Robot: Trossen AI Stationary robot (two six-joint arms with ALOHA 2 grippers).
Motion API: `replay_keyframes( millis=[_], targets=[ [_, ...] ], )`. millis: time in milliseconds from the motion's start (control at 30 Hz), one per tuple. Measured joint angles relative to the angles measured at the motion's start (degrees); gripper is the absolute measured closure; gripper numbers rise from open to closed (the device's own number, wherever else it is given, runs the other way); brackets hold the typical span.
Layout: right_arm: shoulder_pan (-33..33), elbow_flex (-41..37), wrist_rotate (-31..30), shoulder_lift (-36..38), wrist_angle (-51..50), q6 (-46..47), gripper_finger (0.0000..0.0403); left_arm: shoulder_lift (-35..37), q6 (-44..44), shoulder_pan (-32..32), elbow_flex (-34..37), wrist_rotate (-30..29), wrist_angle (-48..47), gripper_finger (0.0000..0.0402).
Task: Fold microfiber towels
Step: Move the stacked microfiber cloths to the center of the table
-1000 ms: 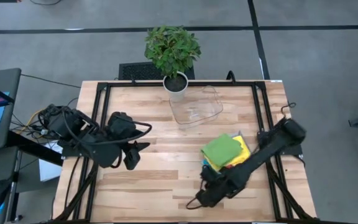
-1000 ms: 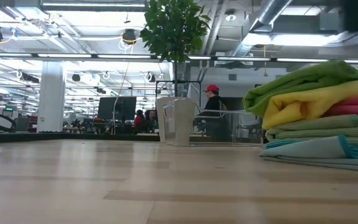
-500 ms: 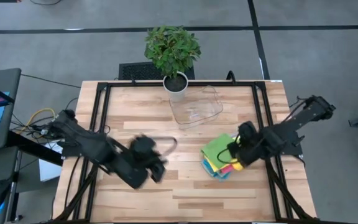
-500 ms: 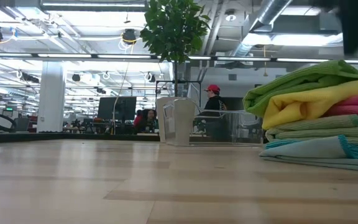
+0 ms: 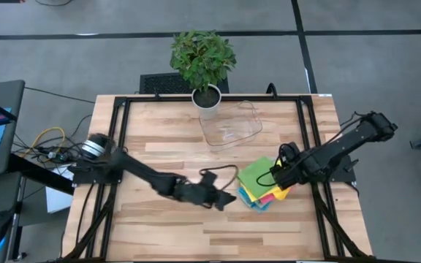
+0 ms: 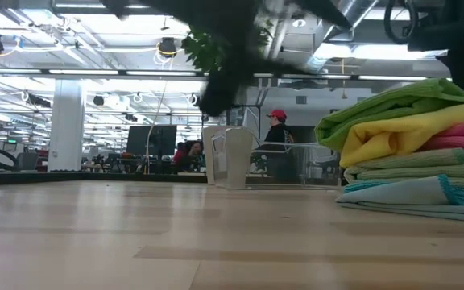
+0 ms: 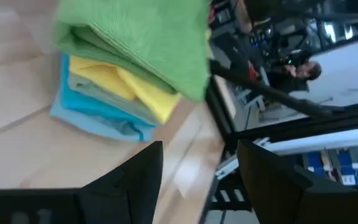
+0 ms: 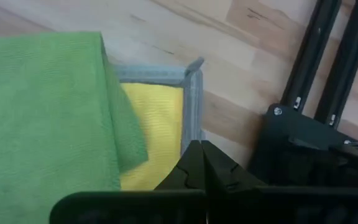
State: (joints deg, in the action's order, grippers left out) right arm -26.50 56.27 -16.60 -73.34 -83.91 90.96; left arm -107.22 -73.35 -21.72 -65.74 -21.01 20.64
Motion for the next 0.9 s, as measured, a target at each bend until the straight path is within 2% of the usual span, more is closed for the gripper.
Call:
replay_keyframes(
  millis=[167, 333, 567, 733, 800, 900],
  targets=[
    [0.02, -0.95, 0.13, -0.02, -1.71, 0.06, 0.0397, -11.24, -0.15, 1.82, -7.41, 4.99, 1.36, 0.0230],
    [0.24, -8.30, 3.77, -0.04, 3.45, 0.70, 0.0397, -16.85, -3.12, 1.93, -11.92, 9.22, 0.91, 0.0278],
    [0.40, -18.91, 7.70, -0.04, 21.69, 1.98, 0.0397, -16.17, -3.59, 1.80, -12.44, 15.26, 0.76, 0.0340],
    [-0.13, -21.89, 9.28, -0.08, 35.96, 2.60, 0.0397, -13.89, -1.93, 1.09, -12.46, 24.16, -0.14, 0.0377],
    [-0.54, -21.84, 9.18, -1.36, 41.10, 3.56, 0.0397, -11.98, -0.89, 0.27, -12.39, 28.03, -4.20, 0.0392],
    [-1.09, -21.82, 9.72, -4.13, 48.76, 3.70, 0.0397, -6.82, 0.40, -1.78, -12.39, 29.58, -13.65, 0.0399]
  ],
)
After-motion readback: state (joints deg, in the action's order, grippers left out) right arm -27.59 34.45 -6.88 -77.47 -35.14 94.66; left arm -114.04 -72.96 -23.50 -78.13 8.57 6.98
